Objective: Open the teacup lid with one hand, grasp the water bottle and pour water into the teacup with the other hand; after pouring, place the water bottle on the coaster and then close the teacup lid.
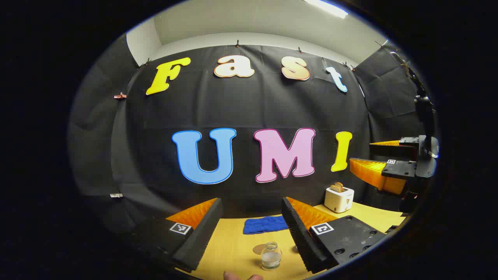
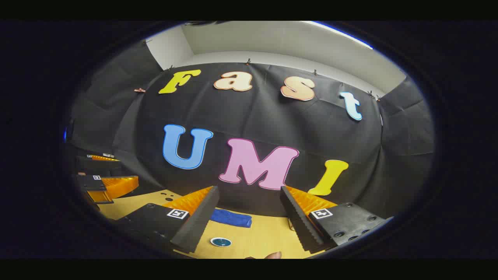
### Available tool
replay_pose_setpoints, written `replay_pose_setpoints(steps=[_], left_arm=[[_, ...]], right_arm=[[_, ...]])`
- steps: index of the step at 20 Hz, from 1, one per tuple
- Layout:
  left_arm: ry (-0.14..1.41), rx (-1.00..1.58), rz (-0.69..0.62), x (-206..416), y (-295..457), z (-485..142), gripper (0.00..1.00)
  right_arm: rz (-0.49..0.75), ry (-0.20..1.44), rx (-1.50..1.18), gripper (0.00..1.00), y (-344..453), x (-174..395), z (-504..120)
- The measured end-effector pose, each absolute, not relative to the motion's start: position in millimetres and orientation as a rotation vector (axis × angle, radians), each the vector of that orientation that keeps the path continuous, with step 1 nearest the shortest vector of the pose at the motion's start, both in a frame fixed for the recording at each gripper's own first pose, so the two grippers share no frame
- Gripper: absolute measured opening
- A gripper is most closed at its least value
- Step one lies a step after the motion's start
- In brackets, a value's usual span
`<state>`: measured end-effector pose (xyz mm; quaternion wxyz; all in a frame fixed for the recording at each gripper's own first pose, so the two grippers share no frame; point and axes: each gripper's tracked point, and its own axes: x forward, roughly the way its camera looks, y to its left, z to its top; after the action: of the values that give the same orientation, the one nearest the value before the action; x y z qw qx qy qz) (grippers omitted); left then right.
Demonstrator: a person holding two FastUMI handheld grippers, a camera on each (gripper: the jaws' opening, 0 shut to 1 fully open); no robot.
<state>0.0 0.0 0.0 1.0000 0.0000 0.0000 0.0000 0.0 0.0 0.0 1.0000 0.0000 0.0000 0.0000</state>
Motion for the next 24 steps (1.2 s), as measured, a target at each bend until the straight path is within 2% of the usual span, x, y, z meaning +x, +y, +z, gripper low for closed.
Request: replay_pose_setpoints(steps=[16,24], left_arm=[[-0.011,0.009,0.000,-1.1,6.4,0.5,0.96],[0.020,0.001,-0.024,-2.3,-6.9,-34.3,0.96]], right_arm=[[0.019,-0.004,-0.014,0.98,14.4,-2.1,1.7],[0.049,0.053,-0.014,0.98,26.1,-8.8,-40.1]])
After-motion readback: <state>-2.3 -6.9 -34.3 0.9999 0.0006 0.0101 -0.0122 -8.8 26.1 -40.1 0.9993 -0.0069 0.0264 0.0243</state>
